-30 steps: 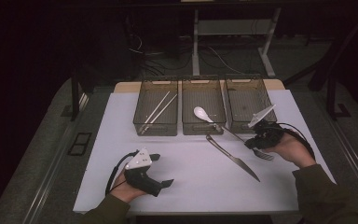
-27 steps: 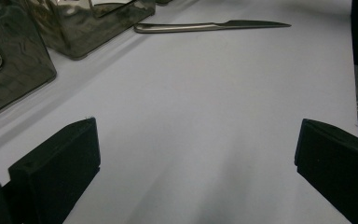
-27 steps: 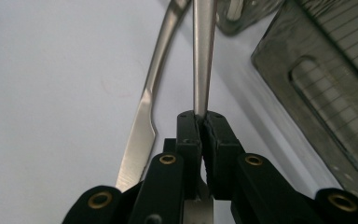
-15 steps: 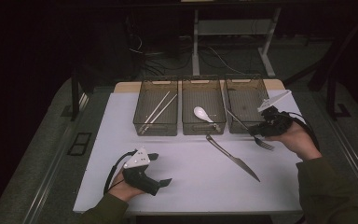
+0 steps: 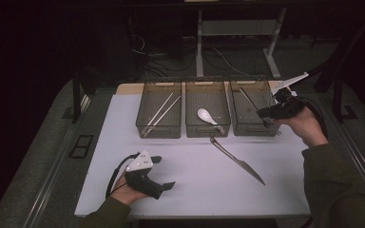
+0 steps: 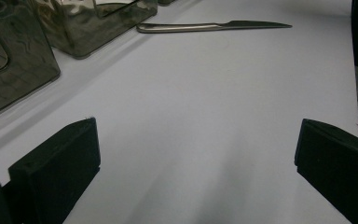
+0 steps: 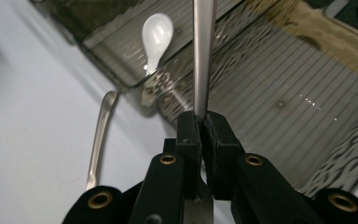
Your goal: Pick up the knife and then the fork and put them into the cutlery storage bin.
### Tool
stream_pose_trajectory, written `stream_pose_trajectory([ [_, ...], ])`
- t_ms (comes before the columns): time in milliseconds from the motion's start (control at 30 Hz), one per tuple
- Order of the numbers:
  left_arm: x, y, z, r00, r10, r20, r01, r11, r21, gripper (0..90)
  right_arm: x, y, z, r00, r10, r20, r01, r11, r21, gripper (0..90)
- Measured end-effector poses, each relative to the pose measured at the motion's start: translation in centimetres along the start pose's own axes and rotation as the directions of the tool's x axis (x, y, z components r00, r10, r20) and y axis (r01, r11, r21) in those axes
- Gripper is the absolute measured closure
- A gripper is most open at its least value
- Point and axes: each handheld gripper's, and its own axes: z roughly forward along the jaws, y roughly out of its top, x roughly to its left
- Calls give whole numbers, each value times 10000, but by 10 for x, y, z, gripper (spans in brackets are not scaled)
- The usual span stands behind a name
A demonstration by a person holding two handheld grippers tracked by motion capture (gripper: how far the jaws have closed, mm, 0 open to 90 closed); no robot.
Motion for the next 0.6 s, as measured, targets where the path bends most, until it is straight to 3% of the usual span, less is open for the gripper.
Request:
stream_pose_trajectory([
  [333, 0, 0, 0, 10000, -29, 35, 29, 10000, -4, 0, -23, 17, 3, 9958, 660, 630, -626, 9966, -540, 848],
  [600, 0, 0, 1, 10000, -27, 56, 27, 10000, 9, 0, -42, 21, 14, 9905, 871, 1064, -785, 9935, -821, 848],
])
